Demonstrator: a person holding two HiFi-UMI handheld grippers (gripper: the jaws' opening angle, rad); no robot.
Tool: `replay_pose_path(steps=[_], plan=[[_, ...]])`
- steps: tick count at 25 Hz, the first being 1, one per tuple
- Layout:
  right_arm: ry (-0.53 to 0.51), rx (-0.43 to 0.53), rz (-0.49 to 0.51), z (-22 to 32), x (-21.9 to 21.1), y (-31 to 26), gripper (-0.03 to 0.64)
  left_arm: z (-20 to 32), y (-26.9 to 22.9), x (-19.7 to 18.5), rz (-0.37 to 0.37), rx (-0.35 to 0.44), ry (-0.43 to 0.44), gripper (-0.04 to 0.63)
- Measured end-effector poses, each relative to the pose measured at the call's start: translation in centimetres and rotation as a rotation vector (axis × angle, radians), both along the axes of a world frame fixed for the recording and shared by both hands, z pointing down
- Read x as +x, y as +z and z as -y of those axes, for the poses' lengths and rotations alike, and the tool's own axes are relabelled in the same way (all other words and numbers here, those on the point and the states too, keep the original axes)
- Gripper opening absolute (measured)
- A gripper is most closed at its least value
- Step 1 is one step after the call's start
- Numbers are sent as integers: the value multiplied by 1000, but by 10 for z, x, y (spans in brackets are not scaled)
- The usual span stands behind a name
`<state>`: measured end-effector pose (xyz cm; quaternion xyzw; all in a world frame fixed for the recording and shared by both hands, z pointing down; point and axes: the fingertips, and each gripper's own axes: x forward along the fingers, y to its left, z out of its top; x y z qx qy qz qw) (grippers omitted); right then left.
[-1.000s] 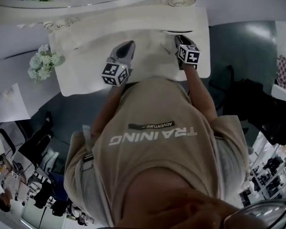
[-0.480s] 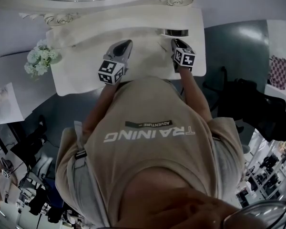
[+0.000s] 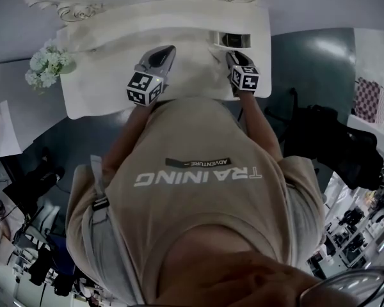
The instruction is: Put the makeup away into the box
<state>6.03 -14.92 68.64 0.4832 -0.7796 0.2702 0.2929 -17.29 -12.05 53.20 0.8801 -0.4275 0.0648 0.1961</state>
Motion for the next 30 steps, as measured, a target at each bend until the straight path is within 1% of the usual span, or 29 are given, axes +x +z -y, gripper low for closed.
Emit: replay_pose_path(steps=[1, 4, 6, 10, 13, 15, 16, 17, 18, 23, 30], plan=[[-19, 6, -10, -4, 0, -2, 148, -2, 0, 0, -1, -2, -3, 7], [-71, -11, -2, -20, -2, -4, 152, -6, 2, 0, -6, -9, -15, 8], [-143, -25, 5, -32, -11, -2, 152, -8, 4, 2, -7, -13, -21, 7], [-301, -40, -47, -48, -33, 14, 152, -10, 4, 3, -8, -11, -35, 8], [-367, -45, -90, -49, -48, 20, 150, -10, 5, -1, -3, -10, -51, 8], [-388, -50, -122, -45, -53, 23, 145, -9, 6, -5, -1, -12, -66, 8], [-394, -53, -136, -45, -53, 25, 119, -9, 7, -7, -1, -15, -74, 8], [-398, -54, -147, -44, -52, 27, 69, -9, 8, -9, -1, -18, -82, 8], [-402, -52, -155, -43, -52, 27, 60, -9, 9, -11, -1, -20, -89, 8], [-413, -41, -160, -45, -52, 25, 55, -9, 13, -18, -5, -25, -107, 8], [-380, -35, -123, -54, -47, 0, 54, 5, 8, 1, -27, 1, -60, 8]])
